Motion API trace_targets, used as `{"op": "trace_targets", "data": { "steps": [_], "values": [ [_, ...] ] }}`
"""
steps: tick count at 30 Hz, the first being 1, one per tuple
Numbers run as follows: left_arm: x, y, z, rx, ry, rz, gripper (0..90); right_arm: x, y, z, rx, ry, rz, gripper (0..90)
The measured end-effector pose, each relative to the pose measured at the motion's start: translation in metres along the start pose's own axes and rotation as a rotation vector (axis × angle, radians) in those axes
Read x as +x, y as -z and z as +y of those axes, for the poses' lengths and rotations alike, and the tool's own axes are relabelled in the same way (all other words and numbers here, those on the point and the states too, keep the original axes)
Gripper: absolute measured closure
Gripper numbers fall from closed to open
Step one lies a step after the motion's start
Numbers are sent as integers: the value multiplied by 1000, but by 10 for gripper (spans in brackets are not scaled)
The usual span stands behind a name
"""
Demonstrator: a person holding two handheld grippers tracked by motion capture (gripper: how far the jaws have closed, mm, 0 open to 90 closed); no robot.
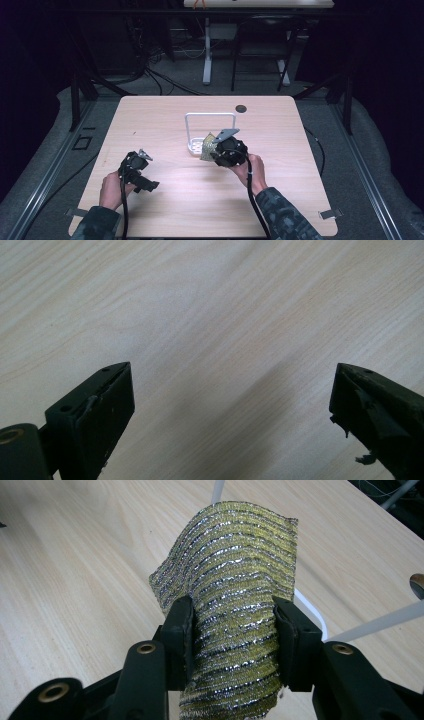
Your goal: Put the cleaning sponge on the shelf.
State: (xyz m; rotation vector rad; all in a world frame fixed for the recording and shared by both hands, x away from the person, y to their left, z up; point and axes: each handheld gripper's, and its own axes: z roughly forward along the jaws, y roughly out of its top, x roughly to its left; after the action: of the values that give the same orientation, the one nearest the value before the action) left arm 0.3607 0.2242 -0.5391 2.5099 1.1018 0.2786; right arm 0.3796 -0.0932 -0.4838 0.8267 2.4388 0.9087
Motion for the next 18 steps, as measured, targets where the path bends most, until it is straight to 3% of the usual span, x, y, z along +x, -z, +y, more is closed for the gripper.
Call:
{"op": "trace_targets", "data": {
  "steps": [8, 18],
  "values": [
    [1, 0, -1, 3, 3, 0, 42, -4, -14, 9, 5, 8, -46, 561],
    [1, 0, -2, 6, 5, 3, 42, -14, -30, 7, -1, -47, -56, 561]
  ]
}}
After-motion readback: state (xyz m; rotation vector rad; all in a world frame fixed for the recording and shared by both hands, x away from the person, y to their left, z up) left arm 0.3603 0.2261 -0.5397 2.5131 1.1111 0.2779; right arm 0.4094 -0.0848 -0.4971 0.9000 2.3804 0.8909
